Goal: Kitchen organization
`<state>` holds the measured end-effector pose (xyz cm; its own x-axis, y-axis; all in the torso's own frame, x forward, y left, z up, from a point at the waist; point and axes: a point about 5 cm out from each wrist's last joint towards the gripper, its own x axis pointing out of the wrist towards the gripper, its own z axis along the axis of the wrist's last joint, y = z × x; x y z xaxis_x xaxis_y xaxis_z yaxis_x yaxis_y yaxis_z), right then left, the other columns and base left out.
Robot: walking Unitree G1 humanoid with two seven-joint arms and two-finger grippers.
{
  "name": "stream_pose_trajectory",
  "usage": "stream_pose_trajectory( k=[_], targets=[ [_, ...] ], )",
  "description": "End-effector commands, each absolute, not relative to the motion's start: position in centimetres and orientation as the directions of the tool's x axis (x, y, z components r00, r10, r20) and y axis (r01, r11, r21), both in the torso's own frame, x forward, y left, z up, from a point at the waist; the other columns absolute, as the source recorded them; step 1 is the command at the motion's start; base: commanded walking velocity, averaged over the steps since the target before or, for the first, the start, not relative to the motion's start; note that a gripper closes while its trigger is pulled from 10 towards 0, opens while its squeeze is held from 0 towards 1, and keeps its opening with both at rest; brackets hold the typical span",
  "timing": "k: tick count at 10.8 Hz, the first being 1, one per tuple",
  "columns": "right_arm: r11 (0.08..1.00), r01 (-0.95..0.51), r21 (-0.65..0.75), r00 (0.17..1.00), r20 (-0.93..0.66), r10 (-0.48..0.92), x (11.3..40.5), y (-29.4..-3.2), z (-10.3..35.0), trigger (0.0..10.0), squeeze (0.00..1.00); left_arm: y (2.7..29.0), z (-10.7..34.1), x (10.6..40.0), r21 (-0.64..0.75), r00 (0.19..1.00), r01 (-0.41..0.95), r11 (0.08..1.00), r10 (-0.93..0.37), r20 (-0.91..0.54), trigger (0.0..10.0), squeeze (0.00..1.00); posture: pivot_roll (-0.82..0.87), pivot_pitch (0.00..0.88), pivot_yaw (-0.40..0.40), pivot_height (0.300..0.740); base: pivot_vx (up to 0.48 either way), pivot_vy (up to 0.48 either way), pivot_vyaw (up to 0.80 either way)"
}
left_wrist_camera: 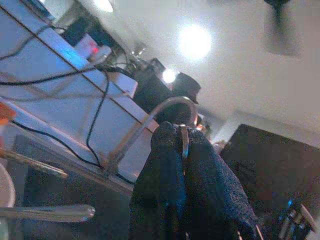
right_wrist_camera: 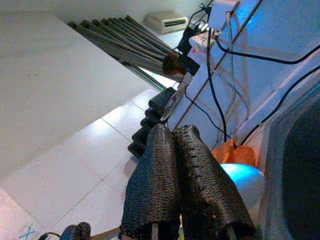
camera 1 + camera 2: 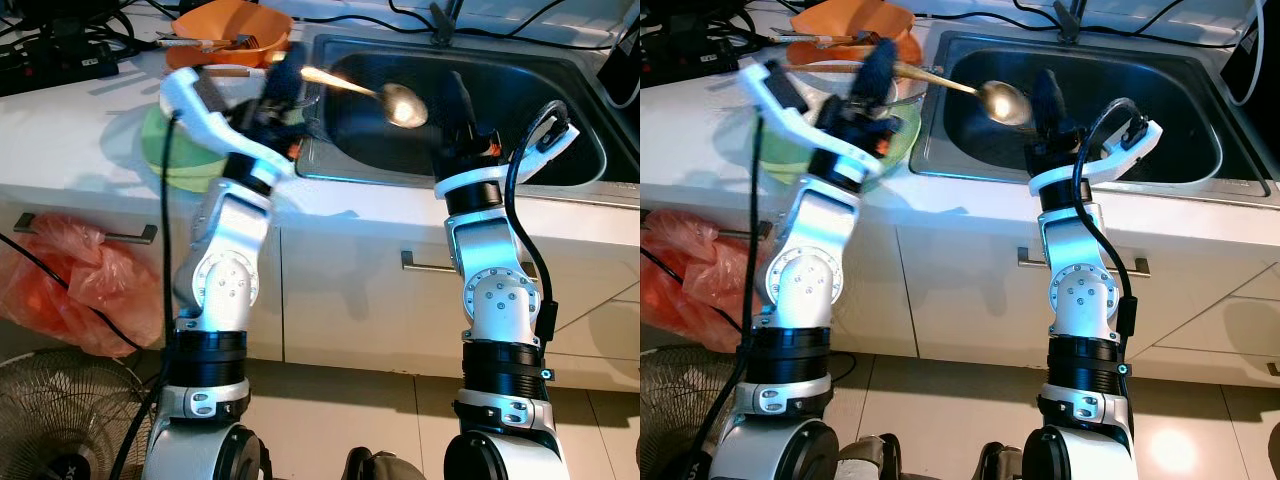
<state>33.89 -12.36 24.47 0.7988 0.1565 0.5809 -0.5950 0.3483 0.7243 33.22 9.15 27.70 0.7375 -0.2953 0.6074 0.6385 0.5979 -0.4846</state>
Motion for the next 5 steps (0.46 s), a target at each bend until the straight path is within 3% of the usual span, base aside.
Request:
stream_pose_trajectory(
  k=[1, 5],
  targets=[
    [0.347, -0.589, 0.73, 0.802, 0.581, 0.138, 33.86, -12.59, 24.52, 10.0, 0.0, 8.81, 28.4, 33.14, -0.475, 0.724, 0.65, 0.593, -0.294, 0.624, 10.0, 0.0, 0.11, 0.131, -0.055, 0.74, 0.0, 0.0, 0.0],
    [0.346, -0.574, 0.742, 0.814, 0.564, 0.141, 34.06, -12.62, 24.05, 10.0, 0.0, 8.95, 29.08, 32.81, -0.491, 0.7, 0.674, 0.552, -0.265, 0.663, 10.0, 0.0, 0.11, 0.126, -0.058, 0.74, 0.0, 0.0, 0.0]
  ],
)
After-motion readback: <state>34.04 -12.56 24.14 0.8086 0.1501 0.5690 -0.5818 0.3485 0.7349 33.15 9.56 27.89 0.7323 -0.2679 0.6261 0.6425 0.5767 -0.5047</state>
